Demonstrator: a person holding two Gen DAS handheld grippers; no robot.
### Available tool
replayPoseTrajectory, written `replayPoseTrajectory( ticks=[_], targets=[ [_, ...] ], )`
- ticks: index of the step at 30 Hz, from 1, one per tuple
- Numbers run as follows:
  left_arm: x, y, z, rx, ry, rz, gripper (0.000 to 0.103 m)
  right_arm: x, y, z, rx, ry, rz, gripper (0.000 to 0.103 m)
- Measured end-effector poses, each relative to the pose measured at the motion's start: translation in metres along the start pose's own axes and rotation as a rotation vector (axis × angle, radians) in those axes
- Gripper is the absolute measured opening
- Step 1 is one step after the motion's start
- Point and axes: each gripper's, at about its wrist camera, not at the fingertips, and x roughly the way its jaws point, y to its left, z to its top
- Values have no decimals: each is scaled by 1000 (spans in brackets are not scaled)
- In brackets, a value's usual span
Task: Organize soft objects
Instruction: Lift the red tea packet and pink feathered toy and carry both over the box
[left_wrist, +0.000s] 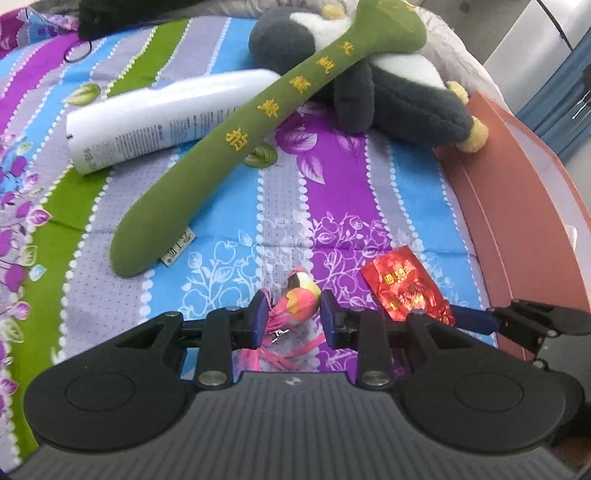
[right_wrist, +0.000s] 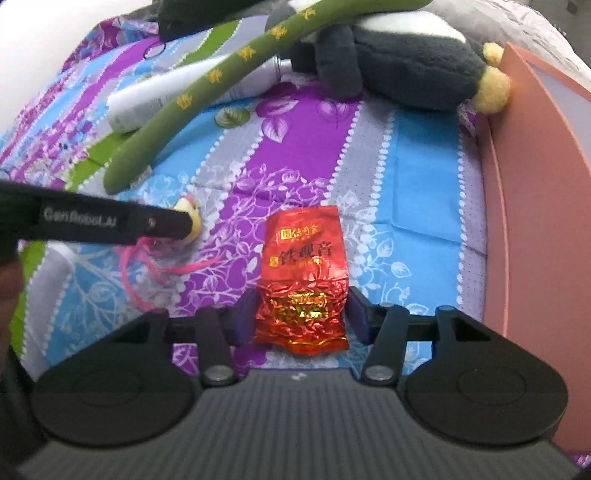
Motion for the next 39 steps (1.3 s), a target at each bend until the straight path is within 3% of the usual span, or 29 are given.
replayPoseTrajectory(
  ticks=[9,13,18,27,39],
  targets=[
    [-12,-9,-23,13,-84,-15,35,-14,-3,-21,10,-109,-23,54],
    [-43,-24,-33,39,-136,-29,35,-34,-8,-29,120,-133,17,54],
    [-79,-32,-32,45,-198,-49,35,-61,-4,-34,136,-204,-10,54],
    [-134,-66,-9,88,-285,-126,35,-135,-7,-24,173,-356,-47,54],
    [-191,-146,40,179,-412,-227,35,-230,-45,1,200,-578,-123,54]
  ],
)
